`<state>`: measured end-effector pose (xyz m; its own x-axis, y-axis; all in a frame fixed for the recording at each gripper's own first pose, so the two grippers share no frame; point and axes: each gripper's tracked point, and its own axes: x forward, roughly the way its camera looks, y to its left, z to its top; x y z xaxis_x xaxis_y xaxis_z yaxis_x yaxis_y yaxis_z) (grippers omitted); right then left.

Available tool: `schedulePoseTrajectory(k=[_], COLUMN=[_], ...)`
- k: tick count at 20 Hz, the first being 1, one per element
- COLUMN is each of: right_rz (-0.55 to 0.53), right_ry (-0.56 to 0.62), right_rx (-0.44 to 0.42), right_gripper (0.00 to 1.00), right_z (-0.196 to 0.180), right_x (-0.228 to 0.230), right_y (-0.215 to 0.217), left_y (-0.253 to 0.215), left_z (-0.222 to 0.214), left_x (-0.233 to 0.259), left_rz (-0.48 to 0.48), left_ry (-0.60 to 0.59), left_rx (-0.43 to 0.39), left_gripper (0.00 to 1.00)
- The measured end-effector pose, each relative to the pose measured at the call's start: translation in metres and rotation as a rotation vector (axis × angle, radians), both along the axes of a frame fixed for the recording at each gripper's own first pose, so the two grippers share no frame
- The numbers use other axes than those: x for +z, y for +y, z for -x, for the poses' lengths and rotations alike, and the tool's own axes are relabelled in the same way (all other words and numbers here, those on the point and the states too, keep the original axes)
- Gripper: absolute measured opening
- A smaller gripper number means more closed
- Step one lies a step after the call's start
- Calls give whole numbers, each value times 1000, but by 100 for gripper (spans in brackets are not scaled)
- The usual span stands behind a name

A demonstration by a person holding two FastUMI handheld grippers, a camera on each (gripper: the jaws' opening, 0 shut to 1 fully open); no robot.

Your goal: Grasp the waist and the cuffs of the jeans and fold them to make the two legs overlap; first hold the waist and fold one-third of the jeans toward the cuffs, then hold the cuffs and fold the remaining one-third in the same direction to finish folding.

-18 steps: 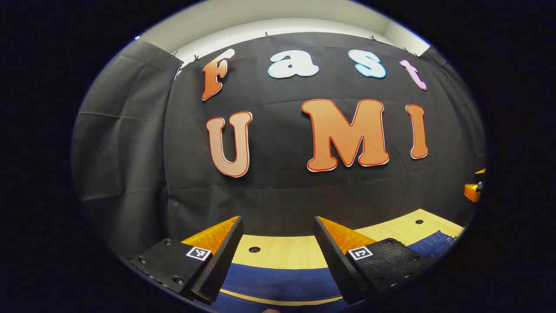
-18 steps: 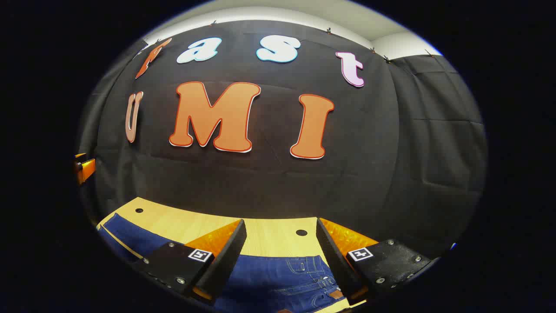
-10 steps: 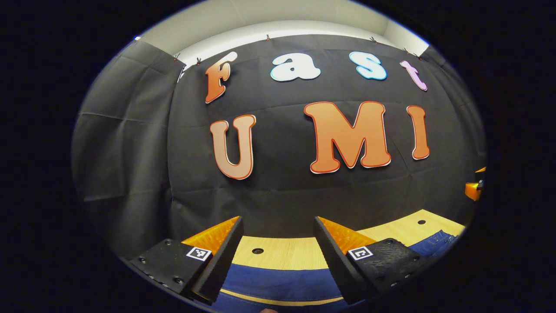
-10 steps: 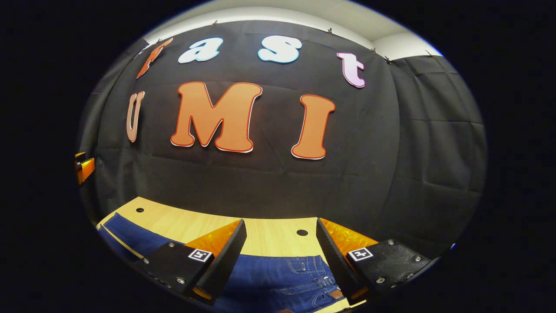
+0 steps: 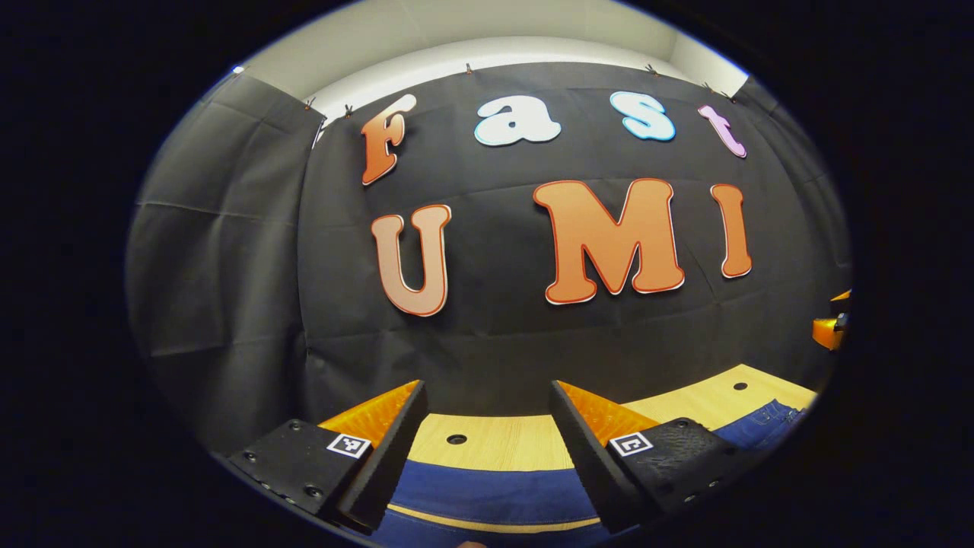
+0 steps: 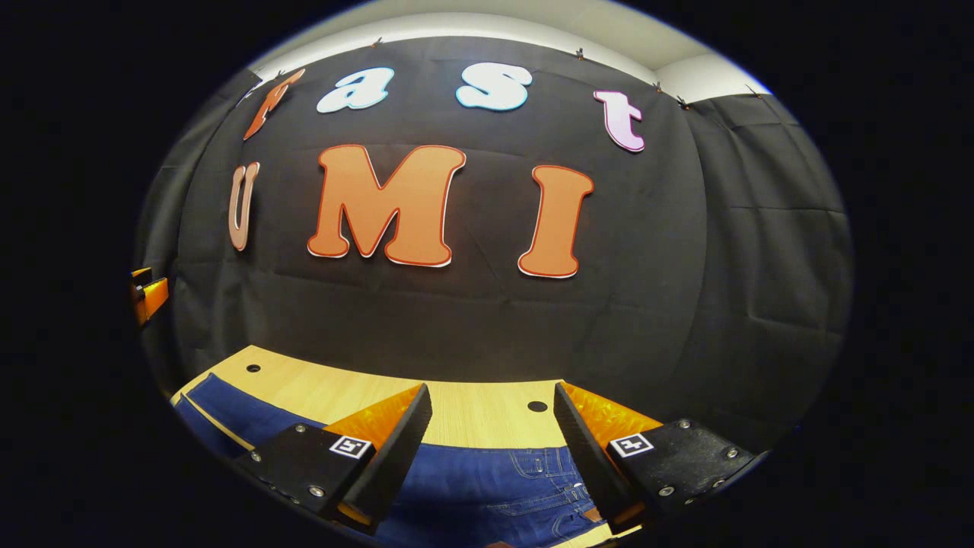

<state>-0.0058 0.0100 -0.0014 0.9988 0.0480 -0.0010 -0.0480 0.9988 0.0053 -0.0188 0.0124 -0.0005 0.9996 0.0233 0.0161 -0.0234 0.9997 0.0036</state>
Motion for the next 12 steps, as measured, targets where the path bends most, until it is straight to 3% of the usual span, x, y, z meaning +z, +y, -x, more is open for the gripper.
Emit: schedulePoseTrajectory(k=[12], right_rz=[-24], right_ry=[67], right_rx=[41], right_gripper=[98], right_z=[-7], right_x=[-17], right_y=[6], left_y=[49], left_z=[5], left_x=[-57], left_rz=[122], left_ry=[166], left_rx=[81], left_gripper=[98])
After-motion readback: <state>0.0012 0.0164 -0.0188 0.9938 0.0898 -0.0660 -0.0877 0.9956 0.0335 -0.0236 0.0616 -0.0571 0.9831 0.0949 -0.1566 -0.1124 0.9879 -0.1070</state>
